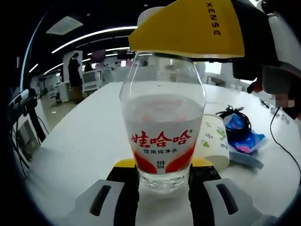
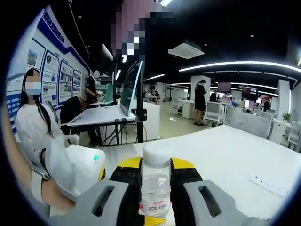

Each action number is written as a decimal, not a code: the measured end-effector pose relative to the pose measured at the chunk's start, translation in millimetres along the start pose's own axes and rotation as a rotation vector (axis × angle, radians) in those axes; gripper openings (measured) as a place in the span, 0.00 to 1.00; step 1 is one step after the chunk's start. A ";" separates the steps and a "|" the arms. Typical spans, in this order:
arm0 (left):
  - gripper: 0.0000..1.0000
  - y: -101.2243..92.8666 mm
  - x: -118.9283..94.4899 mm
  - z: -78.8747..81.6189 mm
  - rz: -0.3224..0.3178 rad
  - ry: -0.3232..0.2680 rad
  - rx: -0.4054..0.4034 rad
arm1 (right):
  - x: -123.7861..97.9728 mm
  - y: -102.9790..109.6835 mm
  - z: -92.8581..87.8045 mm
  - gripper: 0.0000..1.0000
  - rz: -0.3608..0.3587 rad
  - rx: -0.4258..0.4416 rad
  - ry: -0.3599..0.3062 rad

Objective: Arrange the tabletop items into an orderly group along one side of the table until the central work area is clear of visible clutter.

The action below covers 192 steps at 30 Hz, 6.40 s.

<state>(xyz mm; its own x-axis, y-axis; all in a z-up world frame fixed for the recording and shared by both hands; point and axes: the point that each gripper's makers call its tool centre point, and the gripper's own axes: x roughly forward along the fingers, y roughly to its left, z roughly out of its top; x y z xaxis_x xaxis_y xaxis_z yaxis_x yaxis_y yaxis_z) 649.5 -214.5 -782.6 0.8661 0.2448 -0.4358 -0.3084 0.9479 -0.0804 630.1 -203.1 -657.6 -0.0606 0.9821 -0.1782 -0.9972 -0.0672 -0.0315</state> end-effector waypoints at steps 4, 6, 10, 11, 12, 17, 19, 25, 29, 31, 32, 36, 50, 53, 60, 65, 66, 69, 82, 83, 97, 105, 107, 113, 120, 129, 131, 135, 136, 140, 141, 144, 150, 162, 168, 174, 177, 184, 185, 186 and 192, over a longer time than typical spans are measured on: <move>0.36 0.1 1.2 0.4 0.000 -0.003 0.002 | -0.5 0.9 0.8 0.18 0.015 -0.017 0.005; 0.36 -0.2 0.8 0.5 -0.001 -0.004 0.001 | -1.0 0.4 1.0 0.18 0.014 -0.012 0.006; 0.37 -0.2 0.2 0.3 -0.002 -0.006 0.000 | -0.5 1.6 1.0 0.18 0.024 -0.021 0.002; 0.37 -0.5 -0.3 0.3 -0.004 -0.009 -0.001 | -0.7 1.8 1.2 0.18 0.018 -0.026 0.005; 0.37 -0.5 -0.4 0.5 -0.005 -0.009 0.002 | -0.9 2.5 1.3 0.18 0.019 -0.026 0.006; 0.37 -1.2 1.0 1.0 -0.011 -0.012 0.008 | -2.2 0.6 0.4 0.18 -0.014 -0.044 0.011; 0.37 -0.5 2.1 1.1 -0.012 -0.012 0.005 | -1.1 2.2 0.3 0.18 -0.014 -0.061 0.013; 0.37 0.0 3.1 0.7 -0.017 -0.012 -0.004 | 0.2 1.3 -0.3 0.19 -0.005 -0.071 0.015; 0.38 -0.3 4.3 0.8 -0.023 -0.014 -0.011 | -0.3 -1.6 -1.4 0.19 -0.011 -0.069 0.024; 0.38 -0.5 4.6 0.8 -0.024 -0.015 -0.012 | -1.0 -1.5 -1.7 0.19 -0.014 -0.078 0.027; 0.38 -0.5 4.2 0.8 -0.024 -0.015 -0.012 | -1.0 -1.3 -1.8 0.19 -0.014 -0.076 0.027; 0.38 -1.8 1.8 1.5 -0.030 -0.018 -0.019 | -1.7 -0.7 -2.0 0.20 -0.014 -0.087 0.026; 0.41 0.4 -0.2 6.7 -0.035 -0.039 -0.029 | -0.6 0.2 -1.2 0.20 -0.044 -0.126 0.051; 0.41 0.8 -0.3 7.7 -0.037 -0.042 -0.027 | -0.8 1.0 -1.0 0.20 -0.061 -0.137 0.056; 0.41 1.7 0.9 10.6 -0.040 -0.053 -0.026 | -0.8 0.2 -1.0 0.20 -0.068 -0.148 0.058; 0.44 2.7 1.3 12.1 -0.040 -0.060 -0.025 | -1.7 -3.7 -0.4 0.21 -0.066 -0.178 0.060; 0.44 2.4 1.0 12.6 -0.042 -0.061 -0.024 | -2.0 -5.1 -0.5 0.21 -0.072 -0.180 0.063; 0.46 1.9 0.6 14.3 -0.049 -0.071 -0.014 | -2.8 -5.4 -1.0 0.21 -0.068 -0.180 0.061; 0.49 3.5 -4.1 14.5 -0.055 -0.074 -0.013 | -0.3 0.5 -8.0 0.32 -0.046 -0.125 0.070; 0.49 3.7 -4.5 14.8 -0.055 -0.076 -0.011 | -0.5 -1.5 -9.8 0.32 -0.056 -0.136 0.084; 0.53 0.8 -7.9 13.1 -0.081 -0.075 0.005 | -9.0 -12.5 -3.3 0.40 -0.073 -0.118 0.074; 0.57 6.8 -23.3 15.5 -0.097 -0.070 0.025 | -34.0 -18.0 -3.0 0.44 -0.094 -0.075 0.072; 0.61 6.9 -28.1 16.5 -0.107 -0.062 0.024 | -42.2 -20.9 -5.5 0.45 -0.106 -0.065 0.077; 0.68 4.0 -43.9 14.4 -0.155 -0.035 0.038 | -63.1 -28.1 -19.4 0.52 -0.141 0.013 0.117; 0.74 -1.0 -57.7 18.1 -0.209 0.003 0.052 | -88.4 -34.6 -34.1 0.66 -0.164 0.087 0.164; 0.75 -15.0 -83.8 18.8 -0.282 0.076 0.121 | -120.4 -42.1 -52.7 0.78 -0.164 0.128 0.261; 0.76 -17.8 -85.4 16.8 -0.303 0.080 0.138 | -124.5 -44.0 -54.9 0.82 -0.169 0.140 0.265; 0.78 -19.5 -93.3 9.4 -0.316 0.130 0.136 | -134.9 -43.0 -61.4 0.86 -0.157 0.173 0.292; 0.80 -17.5 -95.8 5.9 -0.314 0.148 0.134 | -137.9 -39.5 -65.3 0.86 -0.137 0.206 0.308; 0.81 -13.8 -101.2 -0.7 -0.320 0.170 0.119 | -147.2 -39.4 -72.8 0.88 -0.125 0.217 0.339; 0.81 -13.7 -102.6 -1.7 -0.325 0.178 0.119 | -149.0 -38.5 -74.2 0.88 -0.116 0.222 0.347; 0.80 -18.3 -107.6 -0.6 -0.358 0.182 0.101 | -154.0 -39.3 -75.9 0.89 -0.110 0.231 0.355; 0.78 -25.7 -115.9 -5.3 -0.394 0.190 0.158 | -161.4 -49.3 -79.7 0.88 -0.122 0.276 0.356; 0.72 -47.8 -117.1 -5.8 -0.456 0.202 0.168 | -158.3 -52.5 -83.0 0.84 -0.086 0.300 0.376; 0.67 -54.3 -116.7 -8.6 -0.476 0.213 0.157 | -152.3 -54.4 -78.1 0.77 -0.055 0.317 0.383; 0.63 -64.2 -117.9 -10.9 -0.500 0.206 0.165 | -145.5 -57.0 -81.8 0.71 -0.002 0.304 0.426; 0.60 -69.8 -116.3 -12.0 -0.515 0.206 0.187 | -140.4 -59.2 -80.9 0.62 0.021 0.313 0.437; 0.59 -78.9 -109.5 -11.1 -0.542 0.202 0.206 | -128.6 -66.4 -80.5 0.51 0.101 0.324 0.465; 0.58 -79.5 -109.1 -12.1 -0.546 0.208 0.211 | -126.5 -68.1 -80.6 0.50 0.111 0.318 0.464; 0.57 -79.7 -109.0 -12.9 -0.548 0.213 0.213 | -124.3 -70.0 -81.9 0.49 0.128 0.323 0.470; 0.56 -78.2 -108.7 -16.9 -0.556 0.230 0.214 | -116.4 -73.6 -90.3 0.40 0.202 0.336 0.517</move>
<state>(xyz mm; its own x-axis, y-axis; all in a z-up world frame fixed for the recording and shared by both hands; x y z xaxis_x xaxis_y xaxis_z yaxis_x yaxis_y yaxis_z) 572.7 -318.7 -744.1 0.7603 -0.3228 -0.5636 0.2689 0.9463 -0.1793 714.5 -328.4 -723.3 -0.3039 0.7391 -0.6012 -0.9323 -0.1009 0.3472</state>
